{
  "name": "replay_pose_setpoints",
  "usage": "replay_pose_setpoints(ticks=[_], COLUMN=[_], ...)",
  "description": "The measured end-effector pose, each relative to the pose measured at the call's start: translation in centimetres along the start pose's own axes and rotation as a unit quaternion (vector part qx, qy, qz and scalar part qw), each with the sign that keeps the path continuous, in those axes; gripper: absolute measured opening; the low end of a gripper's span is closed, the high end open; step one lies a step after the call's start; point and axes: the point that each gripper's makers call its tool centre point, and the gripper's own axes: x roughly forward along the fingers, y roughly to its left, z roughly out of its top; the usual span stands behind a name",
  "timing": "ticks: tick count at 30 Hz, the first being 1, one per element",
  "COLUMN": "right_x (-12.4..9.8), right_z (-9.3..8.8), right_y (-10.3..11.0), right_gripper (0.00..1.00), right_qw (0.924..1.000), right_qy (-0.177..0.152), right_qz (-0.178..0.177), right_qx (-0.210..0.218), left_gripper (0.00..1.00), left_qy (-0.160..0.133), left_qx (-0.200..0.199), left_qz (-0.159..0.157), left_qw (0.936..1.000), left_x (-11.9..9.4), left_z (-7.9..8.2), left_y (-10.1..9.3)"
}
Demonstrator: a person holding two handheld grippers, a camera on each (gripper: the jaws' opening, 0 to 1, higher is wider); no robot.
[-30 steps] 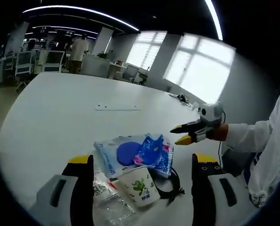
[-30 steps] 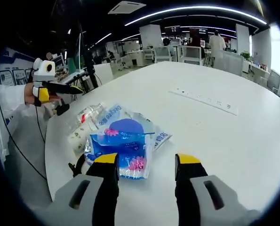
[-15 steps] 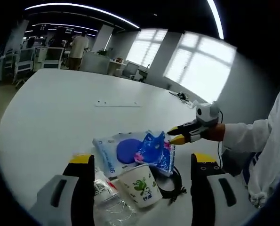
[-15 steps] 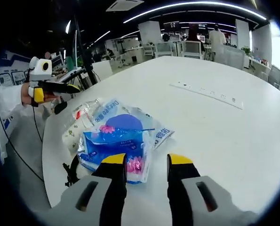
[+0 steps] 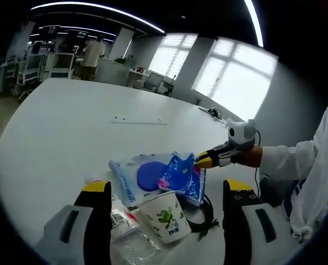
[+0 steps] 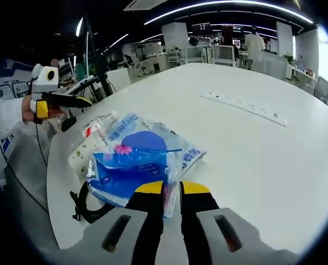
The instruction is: Arrange the tabletop items into an orderly group along one side of the table until the central work area is clear of visible clutter.
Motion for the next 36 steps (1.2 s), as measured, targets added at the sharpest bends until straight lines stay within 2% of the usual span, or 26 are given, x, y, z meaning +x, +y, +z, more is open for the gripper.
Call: replay_pose_setpoints(ticks=[9,36], right_x=[-0.1,-2.1], right_z=[-0.2,1.1], right_y=[-0.2,-0.8], right_gripper=[0.0,0.0], right_qw=[1.0,0.9978], right_qy=[-0.004,-0.047], right_qz=[-0.008,-0.022], right_qx=[0.001,0.041], left_gripper=[0.84,0.82], left_qy=[0.0,-0.004], left_qx=[-0.003,0.002], left_qz=[-0.001,-0.008], left_qw=[1.0,1.0], left_x=[0.0,0.2], left_z=[-0.1,0.6], left_y=[-0.2,-1.3])
